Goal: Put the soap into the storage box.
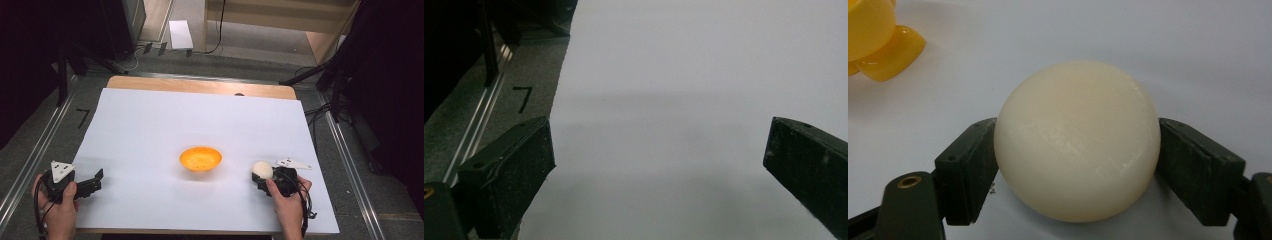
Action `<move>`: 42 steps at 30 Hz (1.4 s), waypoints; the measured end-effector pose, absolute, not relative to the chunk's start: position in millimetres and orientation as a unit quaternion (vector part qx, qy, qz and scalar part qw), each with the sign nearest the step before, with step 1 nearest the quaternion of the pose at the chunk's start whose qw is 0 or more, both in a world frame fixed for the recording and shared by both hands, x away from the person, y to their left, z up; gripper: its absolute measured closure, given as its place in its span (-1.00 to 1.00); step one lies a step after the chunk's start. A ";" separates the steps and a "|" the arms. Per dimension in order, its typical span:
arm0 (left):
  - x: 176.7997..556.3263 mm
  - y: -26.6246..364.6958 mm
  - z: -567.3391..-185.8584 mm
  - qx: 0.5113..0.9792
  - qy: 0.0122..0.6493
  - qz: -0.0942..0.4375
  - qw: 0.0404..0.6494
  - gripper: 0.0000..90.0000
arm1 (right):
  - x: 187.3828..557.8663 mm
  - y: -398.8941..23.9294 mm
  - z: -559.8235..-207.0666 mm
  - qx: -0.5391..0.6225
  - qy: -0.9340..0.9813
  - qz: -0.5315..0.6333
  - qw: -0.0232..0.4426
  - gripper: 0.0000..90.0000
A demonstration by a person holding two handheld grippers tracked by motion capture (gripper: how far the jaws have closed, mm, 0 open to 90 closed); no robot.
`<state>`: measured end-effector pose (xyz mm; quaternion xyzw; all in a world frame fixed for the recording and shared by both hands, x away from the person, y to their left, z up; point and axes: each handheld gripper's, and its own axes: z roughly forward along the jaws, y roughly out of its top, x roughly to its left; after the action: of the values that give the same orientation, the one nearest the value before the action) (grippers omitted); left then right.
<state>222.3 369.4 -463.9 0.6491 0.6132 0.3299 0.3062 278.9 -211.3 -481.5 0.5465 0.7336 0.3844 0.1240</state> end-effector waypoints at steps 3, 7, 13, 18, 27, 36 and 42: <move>222.3 369.3 -463.9 0.649 0.613 0.330 0.306 -0.99 | 278.9 -211.3 -481.9 0.545 0.733 0.386 0.125 -0.54; 222.3 369.3 -463.9 0.649 0.613 0.330 0.306 -0.99 | 278.4 -209.7 -481.5 0.539 0.738 0.385 0.128 -0.47; 222.4 369.4 -464.0 0.648 0.614 0.330 0.308 -0.99 | 277.5 -207.1 -479.3 0.531 0.745 0.377 0.145 -0.46; 222.4 369.5 -463.9 0.648 0.614 0.329 0.308 -0.99 | 276.9 -205.5 -477.2 0.528 0.746 0.374 0.156 -0.45; 222.0 368.7 -464.2 0.649 0.611 0.334 0.307 -0.99 | 276.1 -204.4 -470.9 0.525 0.745 0.382 0.152 -0.44; 221.6 368.6 -464.3 0.649 0.610 0.335 0.308 -0.99 | 277.9 -205.9 -456.3 0.525 0.739 0.395 0.148 -0.44; 221.5 369.0 -464.3 0.648 0.611 0.334 0.310 -0.99 | 279.3 -204.1 -449.5 0.524 0.738 0.401 0.144 -0.44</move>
<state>221.5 369.0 -464.3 0.6479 0.6105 0.3339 0.3097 279.3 -204.1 -449.5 0.5237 0.7377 0.4012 0.1435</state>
